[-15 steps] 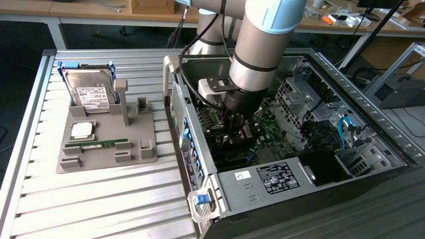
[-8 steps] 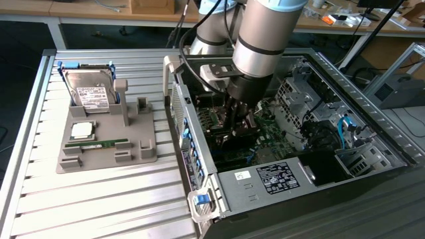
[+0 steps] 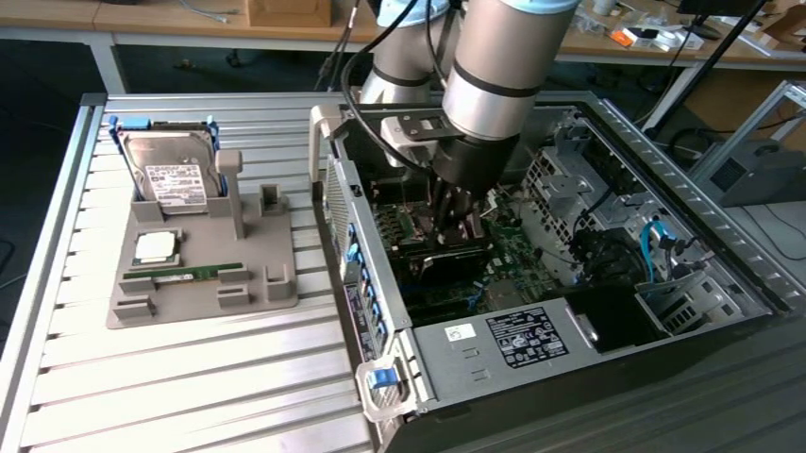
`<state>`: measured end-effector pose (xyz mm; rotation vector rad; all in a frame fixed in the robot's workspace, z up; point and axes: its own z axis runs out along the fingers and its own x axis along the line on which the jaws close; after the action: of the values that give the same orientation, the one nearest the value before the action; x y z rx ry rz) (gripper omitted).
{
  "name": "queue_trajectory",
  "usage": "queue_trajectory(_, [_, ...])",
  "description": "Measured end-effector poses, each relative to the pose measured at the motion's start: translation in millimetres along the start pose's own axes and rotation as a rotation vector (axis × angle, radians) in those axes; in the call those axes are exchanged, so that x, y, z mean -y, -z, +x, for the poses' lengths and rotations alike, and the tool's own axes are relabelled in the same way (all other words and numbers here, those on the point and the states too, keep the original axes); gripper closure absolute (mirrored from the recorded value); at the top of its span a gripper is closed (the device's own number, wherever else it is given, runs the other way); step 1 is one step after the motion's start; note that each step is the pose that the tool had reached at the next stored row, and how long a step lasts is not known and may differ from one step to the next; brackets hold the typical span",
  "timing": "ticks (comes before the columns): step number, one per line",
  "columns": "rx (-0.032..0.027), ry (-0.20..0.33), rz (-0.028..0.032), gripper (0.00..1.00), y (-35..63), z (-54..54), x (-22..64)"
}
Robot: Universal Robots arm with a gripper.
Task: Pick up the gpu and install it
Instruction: 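Insert the gpu into the slot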
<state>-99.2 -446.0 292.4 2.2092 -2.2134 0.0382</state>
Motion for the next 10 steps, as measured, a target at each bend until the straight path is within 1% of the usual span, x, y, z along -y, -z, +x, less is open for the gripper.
queue_trajectory(2, [0.0,0.003,-0.0023,0.86,0.0,0.0,3.3])
queue_trajectory(3, [-0.0001,0.005,-0.0046,0.89,-0.1,0.1,6.6])
queue_trajectory(4, [-0.0001,0.006,-0.0061,0.89,-0.1,0.3,9.0])
queue_trajectory(5, [0.0,0.008,-0.0094,0.89,-0.4,0.6,15.2])
queue_trajectory(8, [0.0001,0.009,-0.0168,0.89,-0.9,1.0,30.2])
queue_trajectory(10, [0.0001,0.01,-0.0213,0.89,-1.1,1.0,38.6])
